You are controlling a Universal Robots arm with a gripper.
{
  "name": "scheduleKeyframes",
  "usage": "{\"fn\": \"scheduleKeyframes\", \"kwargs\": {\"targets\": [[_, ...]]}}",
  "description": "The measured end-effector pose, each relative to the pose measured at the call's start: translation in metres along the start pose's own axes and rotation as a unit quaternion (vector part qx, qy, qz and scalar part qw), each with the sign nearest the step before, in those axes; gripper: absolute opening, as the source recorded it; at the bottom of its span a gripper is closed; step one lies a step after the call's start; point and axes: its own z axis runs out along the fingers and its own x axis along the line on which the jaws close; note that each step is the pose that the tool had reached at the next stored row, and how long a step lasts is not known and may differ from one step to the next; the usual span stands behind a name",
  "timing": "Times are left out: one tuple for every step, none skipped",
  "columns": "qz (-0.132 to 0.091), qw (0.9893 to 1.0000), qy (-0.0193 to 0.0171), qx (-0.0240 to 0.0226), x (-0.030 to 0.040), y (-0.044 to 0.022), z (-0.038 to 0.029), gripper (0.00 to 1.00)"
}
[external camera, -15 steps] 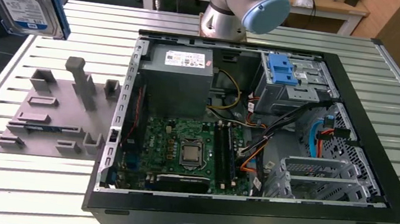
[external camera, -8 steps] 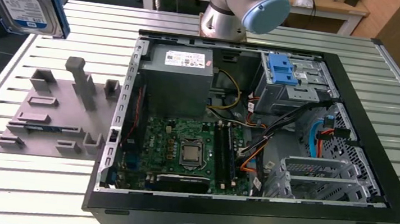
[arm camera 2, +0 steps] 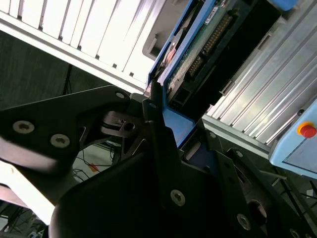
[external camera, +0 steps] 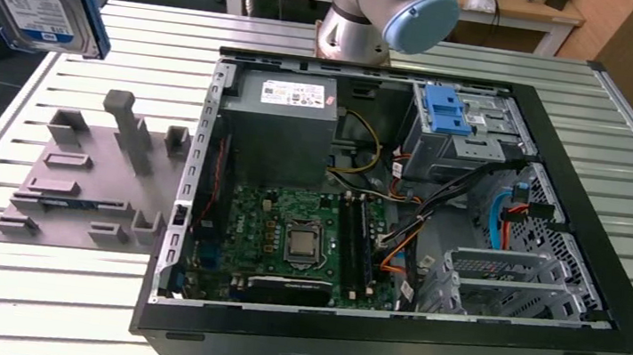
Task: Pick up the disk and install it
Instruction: 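Pick up the disk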
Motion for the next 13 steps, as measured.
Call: {"fn": "scheduleKeyframes", "kwargs": {"targets": [[0.000,1.0000,0.0000,0.0000,0.0000,0.0000,-0.0004,0.37],[0.000,1.0000,0.0000,0.0000,0.0000,0.0000,-0.0007,0.37],[0.000,1.0000,0.0000,0.0000,0.0000,0.0000,-0.0011,0.37],[0.000,1.0000,0.0000,0.0000,0.0000,0.0000,-0.0014,0.37],[0.000,1.0000,0.0000,0.0000,0.0000,0.0000,-0.0018,0.37],[0.000,1.0000,0.0000,0.0000,0.0000,0.0000,-0.0021,0.37],[0.000,1.0000,0.0000,0.0000,0.0000,0.0000,-0.0024,0.37],[0.000,1.0000,0.0000,0.0000,0.0000,0.0000,-0.0028,0.37],[0.000,1.0000,0.0000,0.0000,0.0000,0.0001,-0.0032,0.37],[0.000,1.0000,0.0000,0.0000,-0.0001,0.0000,-0.0035,0.37],[0.000,1.0000,0.0000,0.0000,-0.0001,0.0001,-0.0039,0.37],[0.000,1.0000,0.0000,0.0000,-0.0001,0.0001,-0.0040,0.37],[0.000,1.0000,0.0000,0.0000,-0.0001,0.0001,-0.0041,0.37]]}}
